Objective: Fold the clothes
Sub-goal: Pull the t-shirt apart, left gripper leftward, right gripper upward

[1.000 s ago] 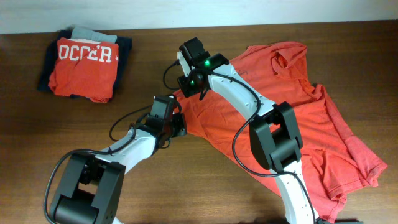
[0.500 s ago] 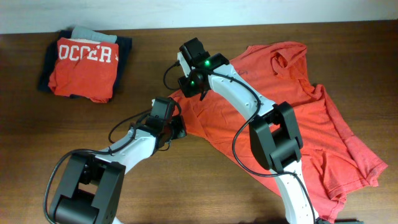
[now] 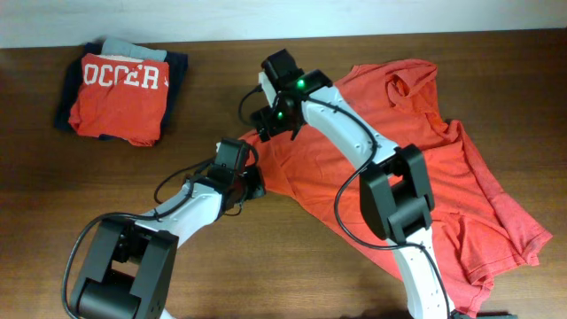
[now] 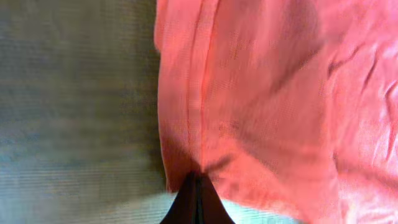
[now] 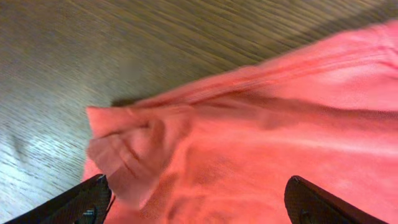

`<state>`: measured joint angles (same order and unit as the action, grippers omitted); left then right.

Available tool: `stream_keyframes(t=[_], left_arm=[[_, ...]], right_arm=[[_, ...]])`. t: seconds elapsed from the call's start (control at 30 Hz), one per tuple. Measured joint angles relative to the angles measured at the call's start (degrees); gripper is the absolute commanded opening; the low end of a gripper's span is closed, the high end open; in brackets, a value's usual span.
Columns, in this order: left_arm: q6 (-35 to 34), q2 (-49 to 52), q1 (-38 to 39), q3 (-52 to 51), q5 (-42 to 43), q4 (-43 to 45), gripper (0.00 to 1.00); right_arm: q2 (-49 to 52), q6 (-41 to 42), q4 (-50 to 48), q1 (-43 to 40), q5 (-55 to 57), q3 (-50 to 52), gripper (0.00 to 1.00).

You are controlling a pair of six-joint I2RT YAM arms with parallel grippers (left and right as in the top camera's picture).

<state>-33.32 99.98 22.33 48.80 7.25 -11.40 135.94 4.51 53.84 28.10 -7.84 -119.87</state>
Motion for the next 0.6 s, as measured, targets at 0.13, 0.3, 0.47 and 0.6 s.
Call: stream_keyframes(t=[0.13, 0.3, 0.47, 0.6], left_arm=[[-0.15, -0.11, 0.02, 2.16, 1.07, -9.05, 0.01], [1.49, -1.86, 0.02, 5.86, -1.92, -22.03, 0.01], [3.04, -5.07, 0.04, 6.78, -7.76, -25.51, 0.01], [3.61, -5.29, 0.04, 6.88, -7.28, -19.82, 0.01]], right_arm=[[0.00, 0.00, 2.64, -1.97, 0.02, -0.15, 0.97], [0.00, 0.04, 4.26, -4.63, 0.02, -0.20, 0.98], [-0.02, -0.04, 4.72, -6.80, -0.68, -0.20, 0.99], [-0.07, -0.28, 4.85, -8.09, -1.14, -0.20, 0.99]])
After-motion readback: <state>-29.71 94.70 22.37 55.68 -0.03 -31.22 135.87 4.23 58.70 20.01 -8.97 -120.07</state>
